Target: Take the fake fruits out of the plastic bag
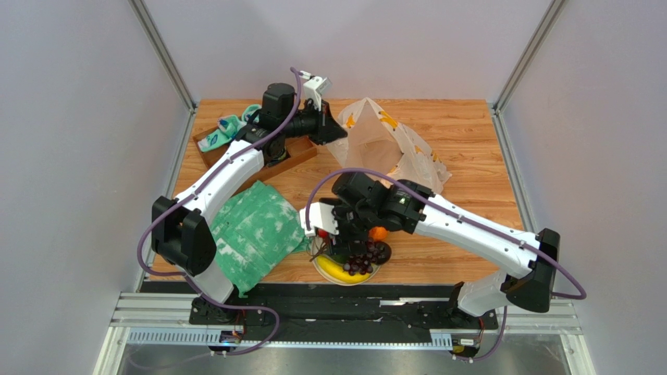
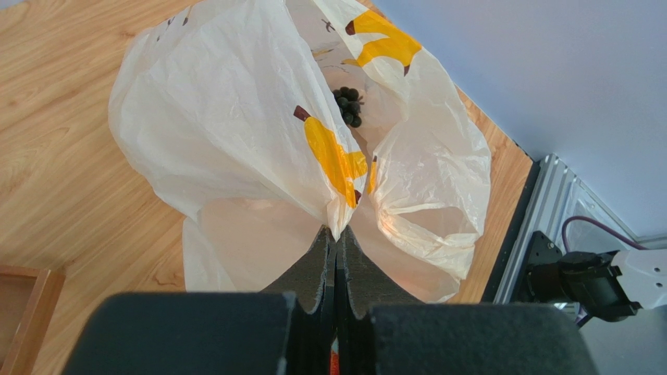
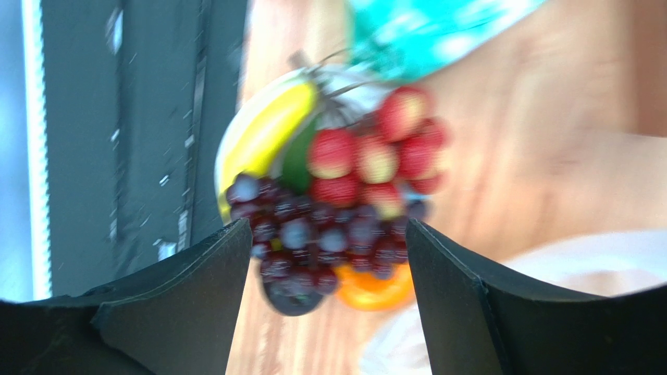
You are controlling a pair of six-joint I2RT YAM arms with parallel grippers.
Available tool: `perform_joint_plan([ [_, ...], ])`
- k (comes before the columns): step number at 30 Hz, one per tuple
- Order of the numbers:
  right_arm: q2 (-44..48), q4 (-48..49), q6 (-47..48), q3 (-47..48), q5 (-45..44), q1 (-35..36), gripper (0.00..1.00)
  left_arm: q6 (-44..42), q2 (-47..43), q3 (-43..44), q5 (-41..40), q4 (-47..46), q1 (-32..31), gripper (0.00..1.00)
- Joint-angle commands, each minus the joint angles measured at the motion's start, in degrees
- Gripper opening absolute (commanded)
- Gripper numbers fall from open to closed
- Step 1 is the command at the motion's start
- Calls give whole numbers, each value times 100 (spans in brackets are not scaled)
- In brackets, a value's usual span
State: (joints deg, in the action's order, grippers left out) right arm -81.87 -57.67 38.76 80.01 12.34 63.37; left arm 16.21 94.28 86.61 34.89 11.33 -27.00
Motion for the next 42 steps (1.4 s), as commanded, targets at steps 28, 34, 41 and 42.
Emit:
perform_joint_plan([
  [28,-1368,995,-467,483,-1717,-3954,39,674,-717,-214,518,-211,11,0],
  [34,-770,968,-132,-353,-1981,-4966,38,261,-972,-557,492,-105,37,0],
  [41,-1146,942,-413,207,-1427,-4896,42,295,-1140,-1145,580,-280,37,0],
  [42,-1234,942,-379,278,-1349,-4870,42,295,-1149,-1172,571,-281,37,0],
])
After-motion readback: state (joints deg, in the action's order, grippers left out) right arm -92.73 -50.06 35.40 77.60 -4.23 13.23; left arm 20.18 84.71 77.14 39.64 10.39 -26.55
